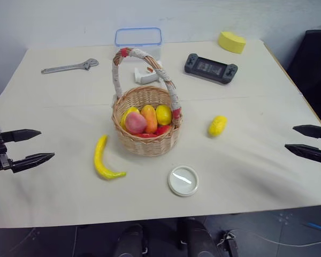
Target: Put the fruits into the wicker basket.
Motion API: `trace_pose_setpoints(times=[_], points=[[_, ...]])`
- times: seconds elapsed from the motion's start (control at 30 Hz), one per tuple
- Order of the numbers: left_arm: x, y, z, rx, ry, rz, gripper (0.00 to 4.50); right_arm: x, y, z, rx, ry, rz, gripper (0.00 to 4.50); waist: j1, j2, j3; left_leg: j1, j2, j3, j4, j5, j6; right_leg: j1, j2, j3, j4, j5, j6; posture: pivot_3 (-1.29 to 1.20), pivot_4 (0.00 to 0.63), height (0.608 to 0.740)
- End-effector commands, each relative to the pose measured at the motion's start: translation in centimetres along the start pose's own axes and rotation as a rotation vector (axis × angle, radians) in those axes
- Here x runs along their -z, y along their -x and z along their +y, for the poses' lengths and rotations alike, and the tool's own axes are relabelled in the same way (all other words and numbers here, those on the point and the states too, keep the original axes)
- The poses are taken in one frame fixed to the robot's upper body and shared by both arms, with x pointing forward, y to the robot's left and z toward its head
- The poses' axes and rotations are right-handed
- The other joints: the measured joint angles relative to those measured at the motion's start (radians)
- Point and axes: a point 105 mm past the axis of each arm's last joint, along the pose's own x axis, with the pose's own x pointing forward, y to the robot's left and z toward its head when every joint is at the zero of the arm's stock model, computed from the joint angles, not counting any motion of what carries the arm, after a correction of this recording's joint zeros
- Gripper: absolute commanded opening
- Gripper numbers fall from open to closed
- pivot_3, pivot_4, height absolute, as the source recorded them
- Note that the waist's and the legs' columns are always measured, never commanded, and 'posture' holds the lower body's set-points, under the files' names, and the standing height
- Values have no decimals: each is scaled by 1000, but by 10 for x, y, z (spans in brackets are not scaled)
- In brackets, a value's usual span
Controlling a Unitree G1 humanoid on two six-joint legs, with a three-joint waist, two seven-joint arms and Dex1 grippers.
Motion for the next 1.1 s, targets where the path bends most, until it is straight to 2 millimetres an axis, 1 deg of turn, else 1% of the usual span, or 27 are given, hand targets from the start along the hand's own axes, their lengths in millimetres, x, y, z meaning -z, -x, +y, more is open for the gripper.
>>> trace_pose_setpoints(times=[0.03, 0.4, 0.83, 1.0, 1.03, 1.07, 1.1], points=[[-7, 8, 5, -31, -25, -8, 4500, -17, 5, 2, 15, 48, -23, 4469, 0, 0, 0, 0, 0, 0, 0, 0, 0, 0, 0, 0, 0, 0, 0, 0, 150, 740], [0, 12, 6, -42, -30, 15, 4500, -20, 3, 5, 27, 45, -6, 4469, -1, 0, 0, 0, 0, 6, 0, 0, 1, -5, 0, 4, 4, 0, 0, 0, 150, 740], [2, 13, 10, -60, -30, 9, 4500, -24, 0, 2, 57, 69, -15, 4469, -1, 0, 0, 0, 0, 9, 1, 0, 1, -6, 0, 6, 6, 0, 0, 0, 150, 740], [2, 11, 11, -63, -34, 2, 4500, -29, -3, -1, 81, 120, -22, 4469, -2, 0, 0, 1, 0, 10, 1, 0, 1, -6, 1, 7, 6, 0, 0, 0, 150, 740], [2, 11, 11, -63, -35, 0, 4500, -28, -3, -2, 90, 123, -15, 4469, -14, 2, -1, -1, -4, 1, -1, 0, 4, 0, -4, 1, 3, 0, 0, 0, 150, 740], [2, 11, 11, -62, -36, -1, 4500, -28, -3, -3, 97, 122, -11, 4469, -24, 2, -1, -1, -11, -15, -10, 6, 11, 11, -15, -17, 3, 0, 1, 0, 150, 740], [1, 10, 11, -61, -37, -3, 4500, -27, -2, -4, 101, 113, -8, 4469, -31, 2, -1, 0, -19, -28, -17, 13, 12, 17, -25, -35, -1, 1, 2, 0, 150, 740]])
